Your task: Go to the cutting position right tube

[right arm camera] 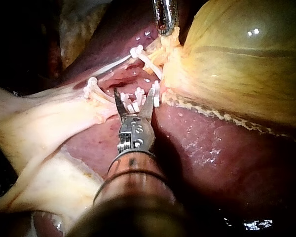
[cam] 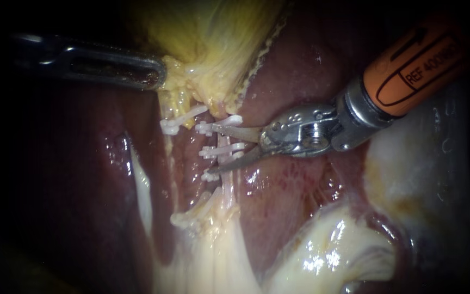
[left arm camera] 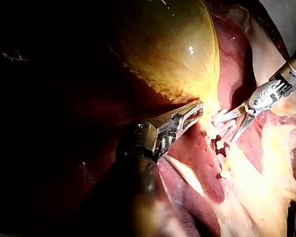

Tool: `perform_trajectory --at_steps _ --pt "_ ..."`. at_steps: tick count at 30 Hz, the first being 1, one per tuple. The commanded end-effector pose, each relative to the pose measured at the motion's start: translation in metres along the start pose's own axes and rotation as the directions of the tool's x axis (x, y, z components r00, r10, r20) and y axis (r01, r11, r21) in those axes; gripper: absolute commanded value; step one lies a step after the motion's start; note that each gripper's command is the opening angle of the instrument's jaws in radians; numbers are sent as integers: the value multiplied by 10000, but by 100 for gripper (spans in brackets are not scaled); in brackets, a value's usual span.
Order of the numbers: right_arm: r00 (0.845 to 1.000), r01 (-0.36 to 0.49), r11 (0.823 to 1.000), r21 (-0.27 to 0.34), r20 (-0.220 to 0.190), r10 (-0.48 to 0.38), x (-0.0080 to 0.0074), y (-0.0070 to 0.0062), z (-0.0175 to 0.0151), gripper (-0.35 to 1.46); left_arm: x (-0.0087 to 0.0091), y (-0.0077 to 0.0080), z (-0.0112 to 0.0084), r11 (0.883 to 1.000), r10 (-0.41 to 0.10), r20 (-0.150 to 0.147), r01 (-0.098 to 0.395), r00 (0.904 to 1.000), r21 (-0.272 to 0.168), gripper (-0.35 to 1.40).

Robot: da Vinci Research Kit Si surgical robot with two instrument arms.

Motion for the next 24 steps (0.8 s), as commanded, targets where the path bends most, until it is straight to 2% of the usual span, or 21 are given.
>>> perform_trajectory --at_steps 1,5,9,12,17,20,24 --pt "10000 -73 10000 9 -5 73 1 -2 -1 140 0 0 0 10000 2 7 -2 10000 -27 -35" --pt "9989 -460 9989 94 17 459 2 -8 -9 143 0 0 0 10000 3 6 -3 10000 -26 -35" --pt "9929 -1193 9907 650 67 1191 6 -19 -26 143 1 0 0 10000 -55 8 55 10000 -26 -35" --pt "9806 -1961 9715 1333 244 1946 5 -25 -39 141 1 0 -1 10000 -54 7 54 10000 -25 -35" --pt "9508 -3097 9325 1857 700 3019 -1 -27 -59 133 1 0 -1 10000 -54 7 54 10000 -25 -35" --pt "9291 -3694 9076 1993 1000 3561 -6 -24 -65 128 1 0 -1 10000 -53 7 53 10000 -24 -35" --pt "9090 -4161 8871 1996 1164 4002 -12 -16 -63 126 1 0 -1 10000 -53 6 53 10000 -24 -35"
